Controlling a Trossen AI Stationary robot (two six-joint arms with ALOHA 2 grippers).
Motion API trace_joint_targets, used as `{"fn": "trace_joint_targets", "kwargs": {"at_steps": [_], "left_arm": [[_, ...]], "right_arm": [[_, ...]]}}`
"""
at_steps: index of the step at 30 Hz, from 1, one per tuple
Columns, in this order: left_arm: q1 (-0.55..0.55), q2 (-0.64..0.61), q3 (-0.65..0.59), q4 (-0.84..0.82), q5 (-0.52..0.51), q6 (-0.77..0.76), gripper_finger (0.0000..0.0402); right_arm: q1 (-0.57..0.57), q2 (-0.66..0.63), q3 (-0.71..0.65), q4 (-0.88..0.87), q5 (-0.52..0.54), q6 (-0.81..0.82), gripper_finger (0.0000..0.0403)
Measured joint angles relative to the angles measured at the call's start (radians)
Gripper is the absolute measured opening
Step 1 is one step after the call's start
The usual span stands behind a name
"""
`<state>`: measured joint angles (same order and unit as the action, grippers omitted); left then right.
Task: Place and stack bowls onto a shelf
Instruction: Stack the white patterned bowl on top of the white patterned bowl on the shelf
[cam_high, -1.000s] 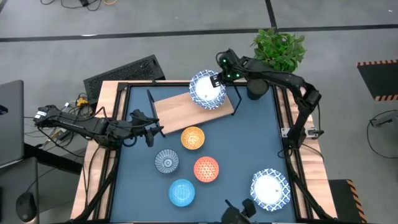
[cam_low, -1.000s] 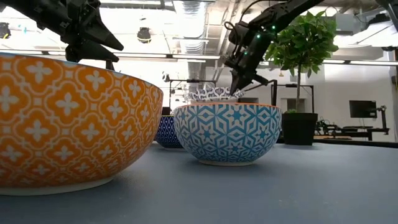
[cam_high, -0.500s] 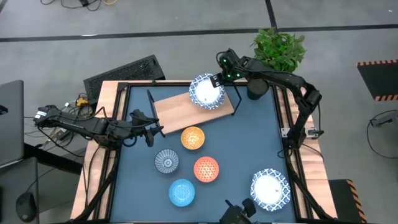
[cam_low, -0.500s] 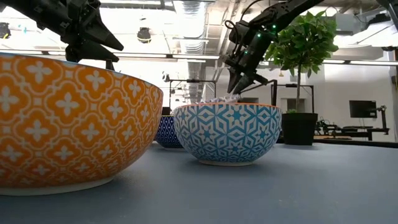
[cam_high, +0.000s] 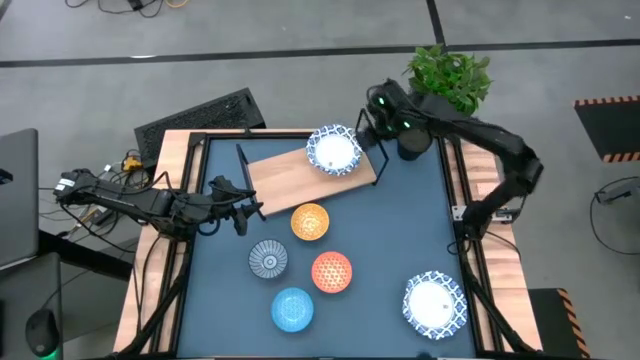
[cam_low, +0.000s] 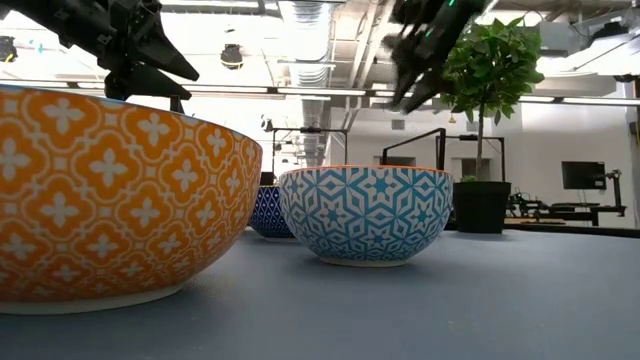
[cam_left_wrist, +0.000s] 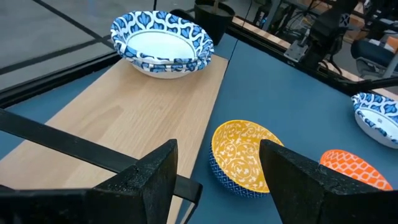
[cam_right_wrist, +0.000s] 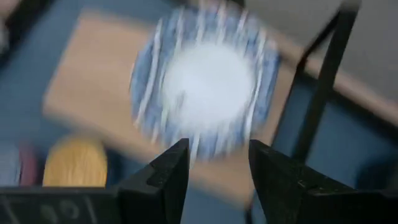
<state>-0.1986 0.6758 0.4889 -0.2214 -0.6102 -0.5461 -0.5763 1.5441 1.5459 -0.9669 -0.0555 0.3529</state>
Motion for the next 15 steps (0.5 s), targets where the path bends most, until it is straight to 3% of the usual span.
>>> {"fn": "trace_joint_targets", "kwargs": {"at_steps": [5, 11, 15], "left_arm": [[0.0, 0.0, 0.0, 0.0, 0.001, 0.0, 0.0213], [0.0, 0.0, 0.0, 0.0, 0.001, 0.002, 0.0213], [0.0, 0.0, 0.0, 0.0, 0.001, 0.002, 0.0213]], "right_arm": [[0.193, -0.123, -0.017, -0.279, 0.071, 0.034, 0.0187], [0.53, -0.289, -0.225, -0.316, 0.214, 0.29, 0.0187], [0.733, -0.377, -0.423, -0.312, 0.238, 0.494, 0.0187]]}}
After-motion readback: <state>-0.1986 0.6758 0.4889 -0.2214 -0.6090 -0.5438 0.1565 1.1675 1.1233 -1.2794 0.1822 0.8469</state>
